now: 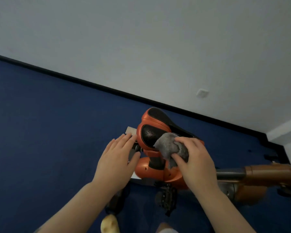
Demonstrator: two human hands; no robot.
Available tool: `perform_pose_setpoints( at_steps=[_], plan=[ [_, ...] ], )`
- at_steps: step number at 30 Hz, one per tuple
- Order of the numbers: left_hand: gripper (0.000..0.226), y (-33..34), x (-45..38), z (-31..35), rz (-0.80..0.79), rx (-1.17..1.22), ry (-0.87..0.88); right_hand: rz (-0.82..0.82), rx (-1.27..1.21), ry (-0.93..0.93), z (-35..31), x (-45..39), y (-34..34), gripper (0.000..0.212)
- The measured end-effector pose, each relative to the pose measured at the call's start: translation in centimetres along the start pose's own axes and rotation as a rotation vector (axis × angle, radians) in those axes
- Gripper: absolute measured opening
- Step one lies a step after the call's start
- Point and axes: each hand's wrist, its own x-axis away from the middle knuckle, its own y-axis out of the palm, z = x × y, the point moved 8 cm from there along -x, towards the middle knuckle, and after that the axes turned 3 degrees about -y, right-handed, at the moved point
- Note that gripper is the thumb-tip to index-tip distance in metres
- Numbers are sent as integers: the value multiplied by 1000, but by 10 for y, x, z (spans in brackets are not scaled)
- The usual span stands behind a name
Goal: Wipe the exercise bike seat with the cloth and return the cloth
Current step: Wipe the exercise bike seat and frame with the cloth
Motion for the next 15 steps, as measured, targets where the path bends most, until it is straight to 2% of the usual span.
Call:
perform_pose_setpoints(
  at_steps=[6, 11, 15],
  plan=[
    [58, 12, -21, 1, -32, 37, 37, -5, 52, 14, 5, -24, 12, 42],
    [58, 24, -27, -2, 0, 80, -46, -45, 54, -93, 16, -42, 35, 42],
    [57, 38, -27, -1, 4, 156, -132, -55, 57, -257, 24, -43, 58, 43]
  ],
)
